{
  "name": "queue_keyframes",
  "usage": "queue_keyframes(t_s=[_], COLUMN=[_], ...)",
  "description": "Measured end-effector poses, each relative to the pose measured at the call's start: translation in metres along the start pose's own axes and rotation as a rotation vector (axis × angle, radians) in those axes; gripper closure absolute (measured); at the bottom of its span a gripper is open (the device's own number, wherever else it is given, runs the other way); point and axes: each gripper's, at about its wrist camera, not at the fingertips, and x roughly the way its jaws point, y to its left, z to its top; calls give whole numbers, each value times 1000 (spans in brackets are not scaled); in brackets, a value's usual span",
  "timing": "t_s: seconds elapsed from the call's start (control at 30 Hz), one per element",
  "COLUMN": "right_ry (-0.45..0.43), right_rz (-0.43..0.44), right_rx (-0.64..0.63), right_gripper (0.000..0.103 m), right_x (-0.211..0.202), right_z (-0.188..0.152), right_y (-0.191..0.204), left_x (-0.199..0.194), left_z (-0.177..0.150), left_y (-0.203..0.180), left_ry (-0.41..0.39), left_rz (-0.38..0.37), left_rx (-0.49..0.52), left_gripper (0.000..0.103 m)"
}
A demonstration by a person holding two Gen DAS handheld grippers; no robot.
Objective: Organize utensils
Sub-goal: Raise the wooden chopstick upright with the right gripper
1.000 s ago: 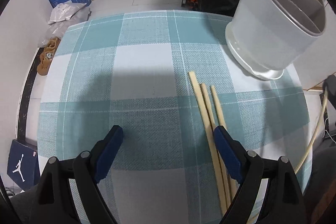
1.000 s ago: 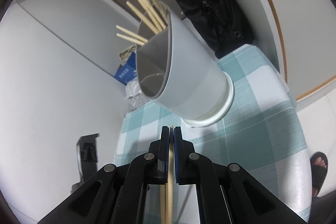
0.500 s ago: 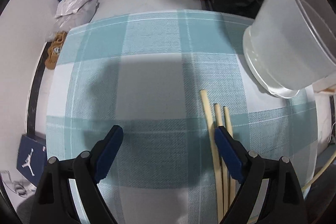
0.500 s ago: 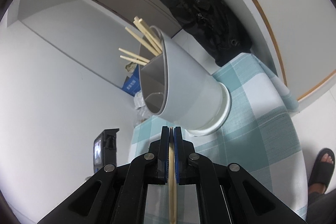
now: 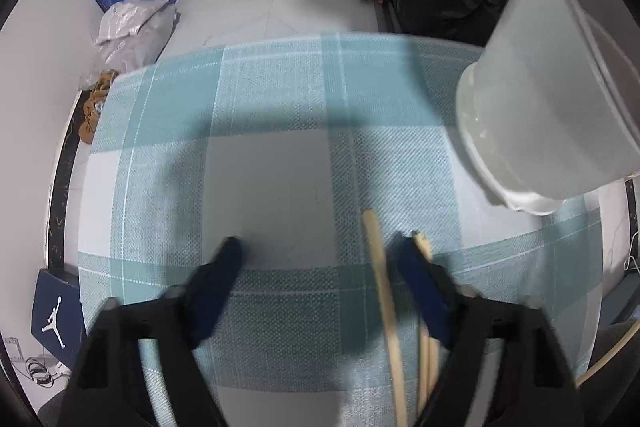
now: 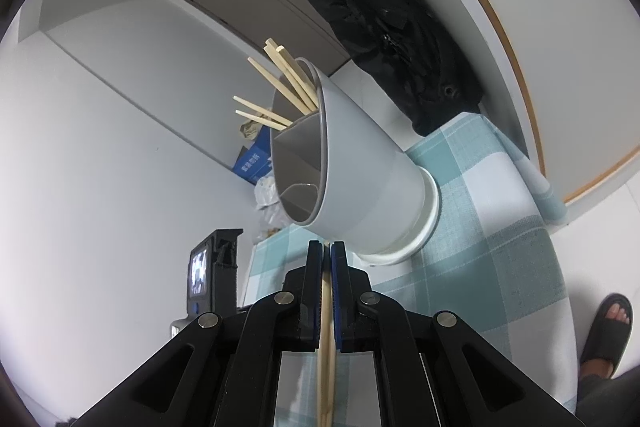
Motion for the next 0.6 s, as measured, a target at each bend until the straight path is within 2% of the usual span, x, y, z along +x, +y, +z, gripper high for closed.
queue_keyframes(t_s=[0.07,0.17,0.23,0.3,0.33,0.37,0.5,0.6], right_ry=[3,5,2,0,-2,-2,-19,-25], right_rz=[-1,-3,-6,-12,-19,-23,-40,-40], right_rx=[-2,-14,-29,-43,-53,-59,-82,-98], right_gripper=[99,99,99,99,99,99,99,99], right_x=[1,2,1,1,0,0,-4,-6], right_z=[0,-1,-1,-2,-3,-4,-5,-8], right_y=[0,2,4,6,7,7,8,11], left_x=[-2,-3,-3,-3,-3,-3,-3,-17], left_z=[1,3,4,4,5,5,5,1], left_y=[-7,-12,-11,-6,-3,-2,1,2], left_ry=[-8,-9,-11,-20,-26,-31,-51,-117], left_rz=[-5,-21,-28,-27,-30,-35,-65,-84], left_rx=[23,33,20,-21,-39,-50,-75,-80], left_gripper=[59,74,77,85,95,99,101,101])
